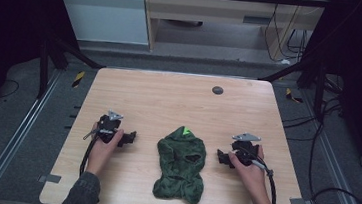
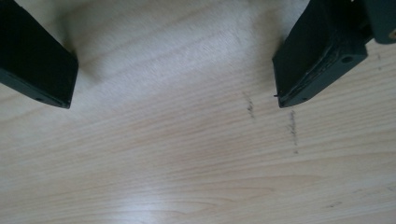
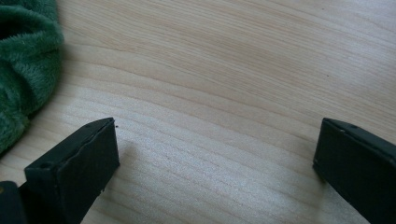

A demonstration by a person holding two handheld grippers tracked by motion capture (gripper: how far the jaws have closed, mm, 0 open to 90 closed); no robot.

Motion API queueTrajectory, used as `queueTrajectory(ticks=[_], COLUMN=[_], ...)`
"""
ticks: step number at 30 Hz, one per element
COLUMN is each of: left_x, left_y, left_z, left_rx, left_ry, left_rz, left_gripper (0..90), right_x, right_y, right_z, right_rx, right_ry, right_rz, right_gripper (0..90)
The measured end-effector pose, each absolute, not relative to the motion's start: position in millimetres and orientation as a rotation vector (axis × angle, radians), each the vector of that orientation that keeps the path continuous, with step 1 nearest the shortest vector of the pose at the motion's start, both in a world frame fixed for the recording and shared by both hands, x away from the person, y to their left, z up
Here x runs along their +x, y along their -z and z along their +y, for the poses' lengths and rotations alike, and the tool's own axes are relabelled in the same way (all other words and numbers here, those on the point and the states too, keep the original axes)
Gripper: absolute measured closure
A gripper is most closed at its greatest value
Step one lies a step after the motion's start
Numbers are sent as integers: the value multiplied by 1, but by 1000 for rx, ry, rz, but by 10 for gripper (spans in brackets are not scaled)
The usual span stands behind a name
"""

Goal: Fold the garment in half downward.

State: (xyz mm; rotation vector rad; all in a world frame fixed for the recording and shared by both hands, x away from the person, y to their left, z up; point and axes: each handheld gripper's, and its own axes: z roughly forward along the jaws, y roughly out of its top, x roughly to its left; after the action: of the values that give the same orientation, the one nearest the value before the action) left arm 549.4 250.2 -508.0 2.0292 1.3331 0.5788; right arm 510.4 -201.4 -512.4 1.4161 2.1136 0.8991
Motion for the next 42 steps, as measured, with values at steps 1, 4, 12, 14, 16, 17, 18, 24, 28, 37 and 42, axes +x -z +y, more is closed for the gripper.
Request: queueTrajectory(ticks=[1,4,12,14,16,17,18,24,28,37,42], left_x=[548,547,544,541,541,541,541,545,557,555,553], left_y=[508,507,499,495,493,492,491,473,463,462,469], left_z=[250,247,235,229,224,221,218,201,189,167,161], left_rx=[2040,2055,2105,2109,2111,2124,2132,2151,2167,2162,2210], left_ry=[-574,-558,-540,-532,-518,-513,-505,-429,-400,-332,-319], left_rz=[1324,1308,1241,1191,1174,1163,1148,1067,1033,989,979], left_gripper=[0,0,34,37,40,41,44,97,125,211,234], right_x=[510,511,512,513,513,514,514,520,534,537,533], right_y=[512,512,508,504,501,499,497,481,472,471,478], right_z=[-201,-202,-201,-197,-195,-194,-193,-178,-161,-141,-136], right_rx=[1417,1415,1406,1394,1383,1380,1368,1292,1249,1188,1169], right_ry=[-899,-901,-882,-880,-904,-913,-922,-966,-979,-1010,-1020], right_rz=[2113,2121,2140,2159,2162,2162,2168,2240,2292,2357,2398], right_gripper=[3,3,91,105,132,152,172,304,391,554,631])
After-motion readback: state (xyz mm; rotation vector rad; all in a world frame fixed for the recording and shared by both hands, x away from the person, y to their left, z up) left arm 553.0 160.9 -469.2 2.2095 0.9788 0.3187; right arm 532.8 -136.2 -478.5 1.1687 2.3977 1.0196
